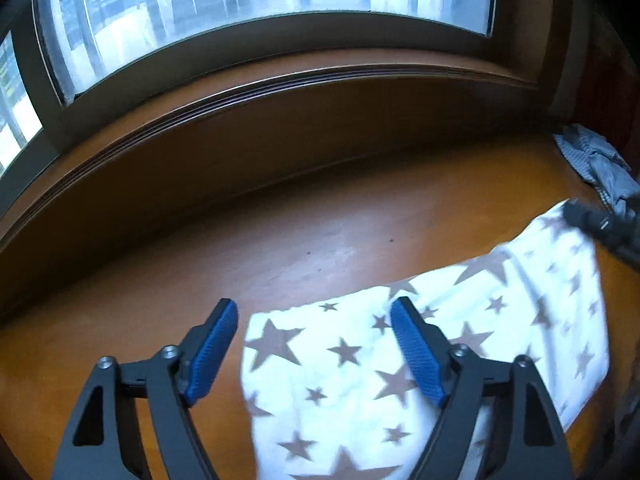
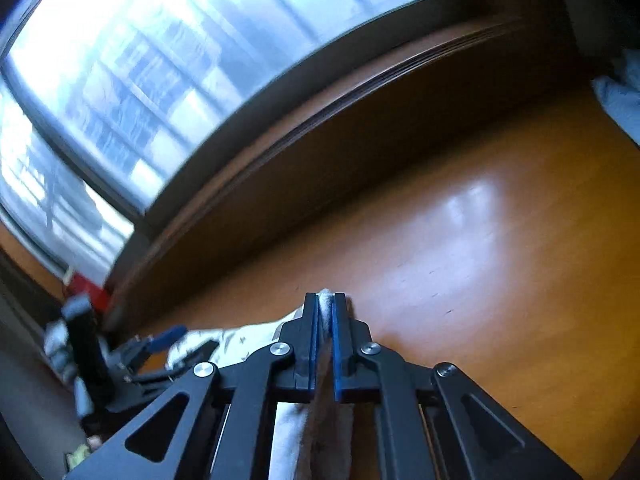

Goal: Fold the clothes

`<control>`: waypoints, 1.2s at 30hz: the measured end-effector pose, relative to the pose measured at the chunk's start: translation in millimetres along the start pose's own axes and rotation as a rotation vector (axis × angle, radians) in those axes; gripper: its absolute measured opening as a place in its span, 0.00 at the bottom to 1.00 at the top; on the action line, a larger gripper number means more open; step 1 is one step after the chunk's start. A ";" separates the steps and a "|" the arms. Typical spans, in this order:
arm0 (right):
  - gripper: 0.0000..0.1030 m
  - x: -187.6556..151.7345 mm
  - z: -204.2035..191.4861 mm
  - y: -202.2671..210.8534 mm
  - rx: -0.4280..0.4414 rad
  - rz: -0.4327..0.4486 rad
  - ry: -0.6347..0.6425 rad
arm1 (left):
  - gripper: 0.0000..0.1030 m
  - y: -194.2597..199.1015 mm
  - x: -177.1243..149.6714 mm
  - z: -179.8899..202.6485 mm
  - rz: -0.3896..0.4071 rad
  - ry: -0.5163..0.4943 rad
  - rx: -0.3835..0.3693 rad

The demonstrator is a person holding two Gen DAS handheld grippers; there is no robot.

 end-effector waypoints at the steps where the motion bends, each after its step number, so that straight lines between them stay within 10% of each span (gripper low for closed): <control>1: 0.00 2.4 7.8 2.8 -0.018 0.008 -0.012 | 0.82 -1.5 0.1 1.1 -0.003 0.005 0.004; 3: 0.00 6.2 29.2 2.8 -0.110 0.043 -0.026 | 0.85 -3.2 -0.5 -0.5 -0.004 0.021 0.013; 11: 0.07 2.9 44.3 10.5 0.098 -0.050 -0.135 | 0.80 6.9 5.1 15.3 0.006 0.044 -0.003; 15: 0.40 0.4 19.9 -8.2 0.117 -0.066 -0.101 | 0.83 4.1 3.0 29.3 0.008 0.012 0.023; 19: 0.38 8.4 -3.7 -35.8 0.058 -0.126 0.001 | 0.85 0.9 2.2 34.6 0.010 0.041 0.031; 21: 0.06 6.7 -8.7 -42.5 -0.001 -0.131 0.052 | 0.88 0.4 1.4 37.3 0.017 0.034 0.045; 36: 0.15 7.7 33.6 1.7 0.058 -0.078 -0.104 | 0.91 12.4 12.9 50.0 0.035 0.037 0.010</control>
Point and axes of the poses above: each gripper's, at about its wrist camera, not at the fingertips, and y roughly against the way its jaws point, z to its right, x to its top, the point moved 3 cm from there along -y, roughly the way its jaws point, and after that the axes turned 2 degrees about z, right-handed, at the moved point
